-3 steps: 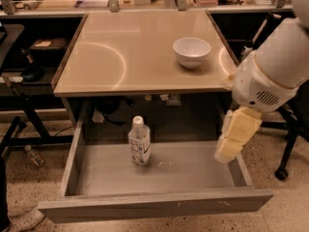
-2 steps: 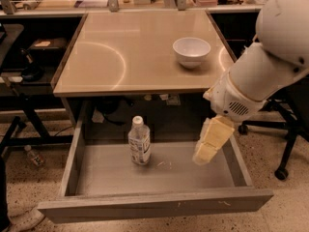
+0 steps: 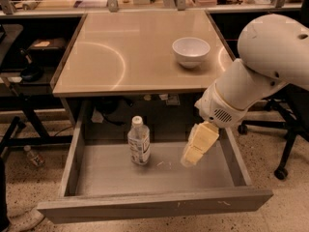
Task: Pick blue plastic bottle from top drawer and place on counter
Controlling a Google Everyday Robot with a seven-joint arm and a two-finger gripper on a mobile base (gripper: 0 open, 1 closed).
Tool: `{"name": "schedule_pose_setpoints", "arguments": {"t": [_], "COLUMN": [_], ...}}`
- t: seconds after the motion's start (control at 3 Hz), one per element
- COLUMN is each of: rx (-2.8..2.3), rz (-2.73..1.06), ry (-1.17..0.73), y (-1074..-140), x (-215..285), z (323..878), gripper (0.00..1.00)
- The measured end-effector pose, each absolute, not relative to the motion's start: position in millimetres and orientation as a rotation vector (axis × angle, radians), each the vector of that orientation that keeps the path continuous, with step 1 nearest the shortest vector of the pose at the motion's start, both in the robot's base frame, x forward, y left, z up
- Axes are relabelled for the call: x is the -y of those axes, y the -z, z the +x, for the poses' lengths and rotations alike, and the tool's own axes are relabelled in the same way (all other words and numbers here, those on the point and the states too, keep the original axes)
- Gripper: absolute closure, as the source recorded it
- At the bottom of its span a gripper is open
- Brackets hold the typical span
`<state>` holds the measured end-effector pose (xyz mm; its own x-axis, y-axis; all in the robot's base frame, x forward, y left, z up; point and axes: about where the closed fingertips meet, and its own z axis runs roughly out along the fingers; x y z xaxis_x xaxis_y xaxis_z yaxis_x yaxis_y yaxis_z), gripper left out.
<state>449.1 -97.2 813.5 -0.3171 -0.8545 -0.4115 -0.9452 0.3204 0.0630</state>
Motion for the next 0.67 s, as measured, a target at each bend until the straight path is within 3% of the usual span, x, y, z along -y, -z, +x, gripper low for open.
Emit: {"name": "schedule_pose_setpoints", "arguments": {"t": [0.67], "rx": [-2.198], "rz": [-1.442], "ry": [-0.443], "y": [-800], "x": [65], "z": [475], "gripper": [0.0]}}
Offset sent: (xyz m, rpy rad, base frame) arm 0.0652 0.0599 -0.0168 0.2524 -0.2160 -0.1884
